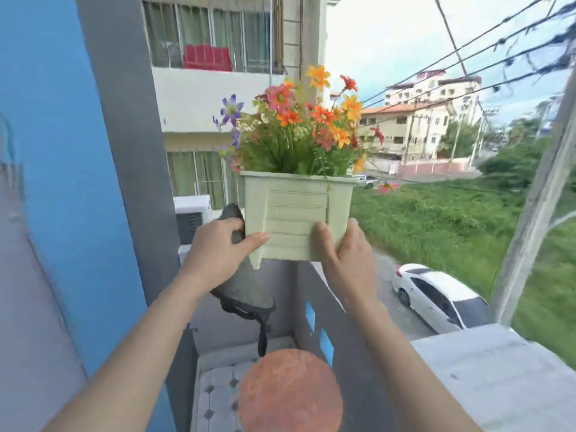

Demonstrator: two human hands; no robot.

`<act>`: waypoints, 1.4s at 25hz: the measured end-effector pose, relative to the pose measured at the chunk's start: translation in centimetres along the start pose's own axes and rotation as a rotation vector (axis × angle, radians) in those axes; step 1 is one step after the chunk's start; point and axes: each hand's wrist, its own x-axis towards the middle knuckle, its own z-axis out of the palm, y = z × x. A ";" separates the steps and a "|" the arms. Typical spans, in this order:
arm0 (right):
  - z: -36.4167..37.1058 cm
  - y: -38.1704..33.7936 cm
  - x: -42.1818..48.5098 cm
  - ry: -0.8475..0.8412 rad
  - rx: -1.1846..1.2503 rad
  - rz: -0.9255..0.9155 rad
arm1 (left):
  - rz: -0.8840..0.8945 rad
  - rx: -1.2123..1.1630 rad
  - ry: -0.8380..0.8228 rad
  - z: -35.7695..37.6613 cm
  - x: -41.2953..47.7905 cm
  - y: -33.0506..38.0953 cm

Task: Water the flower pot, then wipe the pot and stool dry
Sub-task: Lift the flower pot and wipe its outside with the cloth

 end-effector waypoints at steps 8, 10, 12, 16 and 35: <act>-4.6 -8.8 0.8 0.185 0.345 0.084 | 0.132 -0.059 0.122 -6.3 -1.8 6.5; -4.9 -9.4 1.1 0.193 0.392 0.071 | 0.139 -0.074 0.128 -6.7 -2.1 6.9; -5.0 -9.7 1.1 0.194 0.390 0.062 | 0.129 -0.082 0.120 -6.8 -2.1 6.8; -5.9 -10.4 1.9 0.106 0.315 0.029 | 0.144 -0.066 0.160 -6.4 -2.0 6.1; -5.2 -7.8 2.4 0.220 0.428 0.055 | -0.221 -0.700 0.379 -6.4 -2.7 6.2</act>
